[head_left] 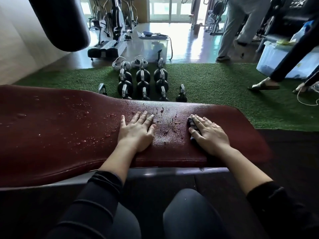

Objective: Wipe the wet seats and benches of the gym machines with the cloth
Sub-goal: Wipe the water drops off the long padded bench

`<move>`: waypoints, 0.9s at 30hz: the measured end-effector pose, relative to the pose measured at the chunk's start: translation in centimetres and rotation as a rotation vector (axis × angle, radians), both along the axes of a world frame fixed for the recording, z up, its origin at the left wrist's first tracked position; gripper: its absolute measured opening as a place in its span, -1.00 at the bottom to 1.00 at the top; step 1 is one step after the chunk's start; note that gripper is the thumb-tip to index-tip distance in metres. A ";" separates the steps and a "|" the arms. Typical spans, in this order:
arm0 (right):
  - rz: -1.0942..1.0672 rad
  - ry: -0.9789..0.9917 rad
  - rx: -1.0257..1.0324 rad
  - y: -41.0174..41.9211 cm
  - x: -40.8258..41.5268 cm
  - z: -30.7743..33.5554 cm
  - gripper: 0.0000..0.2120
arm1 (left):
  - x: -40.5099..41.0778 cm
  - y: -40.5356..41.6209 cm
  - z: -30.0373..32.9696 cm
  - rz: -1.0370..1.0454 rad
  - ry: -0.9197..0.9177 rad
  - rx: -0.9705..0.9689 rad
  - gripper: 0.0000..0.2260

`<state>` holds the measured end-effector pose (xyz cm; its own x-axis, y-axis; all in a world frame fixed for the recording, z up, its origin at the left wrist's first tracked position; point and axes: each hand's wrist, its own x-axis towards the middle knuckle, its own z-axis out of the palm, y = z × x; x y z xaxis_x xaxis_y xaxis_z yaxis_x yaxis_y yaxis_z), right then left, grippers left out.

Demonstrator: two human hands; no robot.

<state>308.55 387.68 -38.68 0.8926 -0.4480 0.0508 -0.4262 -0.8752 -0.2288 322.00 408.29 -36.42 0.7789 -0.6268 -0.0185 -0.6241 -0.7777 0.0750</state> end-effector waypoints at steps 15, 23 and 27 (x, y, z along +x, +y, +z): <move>0.435 -0.288 -0.155 3.7 -4.8 -0.9 -0.57 | -0.1 0.4 0.0 -0.012 0.003 -0.007 -0.54; 0.204 0.001 -0.069 0.8 1.0 0.7 -0.46 | -0.1 0.3 -0.1 -0.002 -0.001 -0.011 -0.54; 0.319 -0.067 -0.071 6.3 1.6 1.0 -0.47 | -0.2 0.3 0.0 0.006 -0.001 -0.024 -0.54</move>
<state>310.16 393.95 -37.68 0.9809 -0.1395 0.1356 -0.1139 -0.9769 -0.1808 321.84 408.58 -36.42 0.7824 -0.6227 -0.0029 -0.6198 -0.7792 0.0932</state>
